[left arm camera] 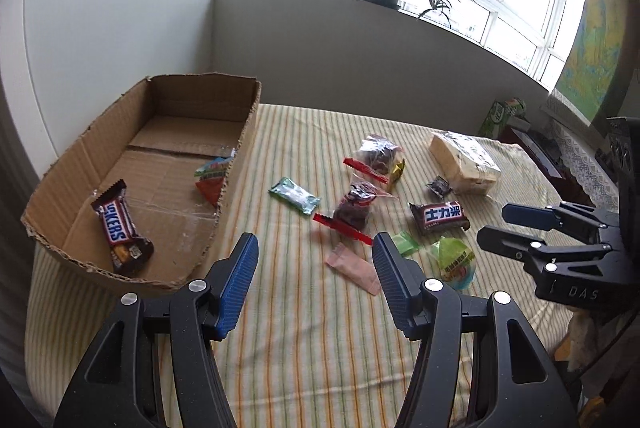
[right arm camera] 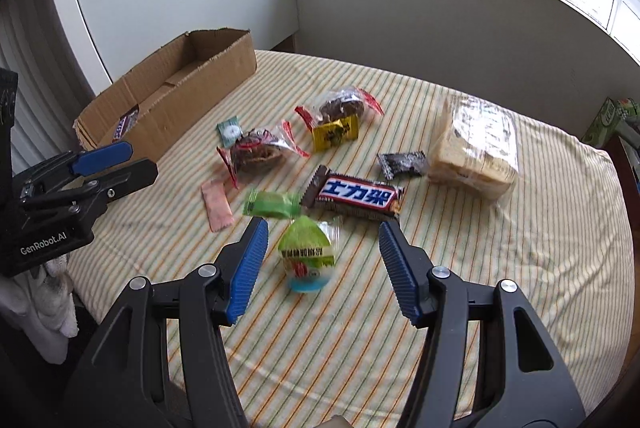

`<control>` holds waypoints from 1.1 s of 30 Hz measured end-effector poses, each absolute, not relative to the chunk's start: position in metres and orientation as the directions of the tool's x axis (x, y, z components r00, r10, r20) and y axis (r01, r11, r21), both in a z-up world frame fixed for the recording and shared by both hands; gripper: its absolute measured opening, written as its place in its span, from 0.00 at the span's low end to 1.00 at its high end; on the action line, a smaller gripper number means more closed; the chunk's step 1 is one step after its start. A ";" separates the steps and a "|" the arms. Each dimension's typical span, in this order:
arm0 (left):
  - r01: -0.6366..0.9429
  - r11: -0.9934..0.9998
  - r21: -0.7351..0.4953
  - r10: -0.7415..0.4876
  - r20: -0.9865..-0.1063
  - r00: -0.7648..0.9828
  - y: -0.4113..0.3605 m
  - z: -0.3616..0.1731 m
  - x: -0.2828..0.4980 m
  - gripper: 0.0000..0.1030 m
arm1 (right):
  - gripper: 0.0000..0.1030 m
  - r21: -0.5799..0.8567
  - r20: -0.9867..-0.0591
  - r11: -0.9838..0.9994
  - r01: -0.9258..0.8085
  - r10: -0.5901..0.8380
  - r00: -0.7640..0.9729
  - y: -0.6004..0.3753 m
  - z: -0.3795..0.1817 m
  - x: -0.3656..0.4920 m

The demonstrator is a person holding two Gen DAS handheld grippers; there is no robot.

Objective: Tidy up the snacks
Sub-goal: 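Move both tools back over the remaining snacks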

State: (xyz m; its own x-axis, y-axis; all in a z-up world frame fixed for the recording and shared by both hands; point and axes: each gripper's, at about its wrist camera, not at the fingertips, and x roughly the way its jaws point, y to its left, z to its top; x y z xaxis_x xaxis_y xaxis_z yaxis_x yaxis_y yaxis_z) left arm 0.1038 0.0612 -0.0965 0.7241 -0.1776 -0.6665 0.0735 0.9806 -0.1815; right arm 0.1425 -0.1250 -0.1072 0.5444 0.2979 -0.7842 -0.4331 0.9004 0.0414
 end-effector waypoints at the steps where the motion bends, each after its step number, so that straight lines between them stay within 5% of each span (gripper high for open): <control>1: 0.083 0.981 -0.178 -0.183 -0.674 0.716 0.056 -0.099 0.104 0.57 | 0.59 0.033 -0.787 0.901 -0.433 0.290 0.544 -0.126 -0.113 0.140; 8: 0.135 0.972 -0.194 -0.235 -0.739 0.631 0.030 -0.122 0.112 0.56 | 0.59 0.025 -0.792 0.896 -0.444 0.289 0.538 -0.126 -0.131 0.136; 13: 0.128 0.972 -0.195 -0.232 -0.765 0.600 0.025 -0.132 0.122 0.40 | 0.59 0.037 -0.784 0.893 -0.448 0.304 0.541 -0.131 -0.131 0.136; 29: 0.135 0.985 -0.104 -0.164 -0.796 0.583 0.001 -0.143 0.142 0.40 | 0.59 0.084 -0.788 0.886 -0.456 0.339 0.513 -0.135 -0.138 0.144; 33: 0.134 0.988 -0.078 -0.143 -0.795 0.590 0.002 -0.144 0.142 0.33 | 0.59 0.078 -0.793 0.880 -0.468 0.340 0.506 -0.127 -0.141 0.145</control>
